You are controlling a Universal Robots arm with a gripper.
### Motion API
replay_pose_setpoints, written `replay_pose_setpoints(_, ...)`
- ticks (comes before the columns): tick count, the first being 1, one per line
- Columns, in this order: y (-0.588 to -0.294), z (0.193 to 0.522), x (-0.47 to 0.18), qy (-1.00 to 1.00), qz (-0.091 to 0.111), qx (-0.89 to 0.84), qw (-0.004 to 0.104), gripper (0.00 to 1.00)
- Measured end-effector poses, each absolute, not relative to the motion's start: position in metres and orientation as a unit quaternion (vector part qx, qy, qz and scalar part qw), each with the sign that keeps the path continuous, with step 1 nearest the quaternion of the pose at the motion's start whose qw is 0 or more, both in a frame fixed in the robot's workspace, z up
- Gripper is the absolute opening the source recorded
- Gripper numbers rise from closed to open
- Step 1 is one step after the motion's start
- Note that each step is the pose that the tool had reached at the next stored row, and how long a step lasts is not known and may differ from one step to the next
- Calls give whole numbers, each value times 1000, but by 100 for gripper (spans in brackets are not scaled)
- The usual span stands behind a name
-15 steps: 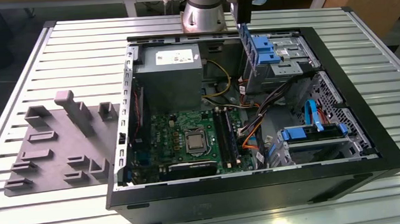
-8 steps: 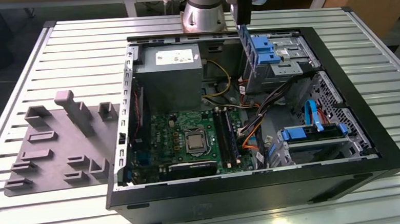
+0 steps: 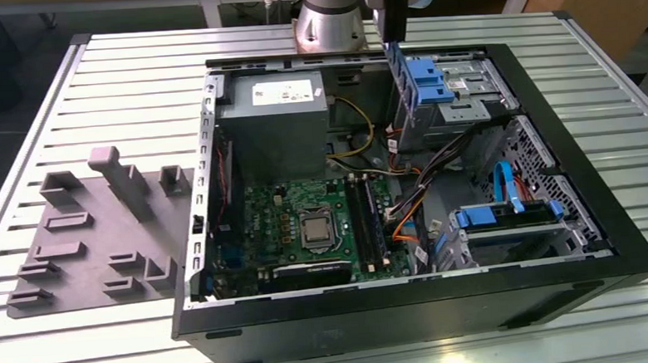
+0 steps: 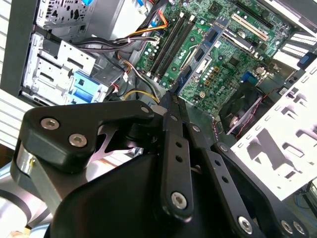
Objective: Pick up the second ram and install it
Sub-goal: 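Insert the second ram into the second slot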
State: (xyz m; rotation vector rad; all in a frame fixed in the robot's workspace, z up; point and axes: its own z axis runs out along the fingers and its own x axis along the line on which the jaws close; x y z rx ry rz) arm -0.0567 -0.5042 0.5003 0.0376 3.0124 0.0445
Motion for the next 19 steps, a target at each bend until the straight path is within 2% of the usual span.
replay_pose_setpoints(19,-504,495,-57,998,15,12,64,11)
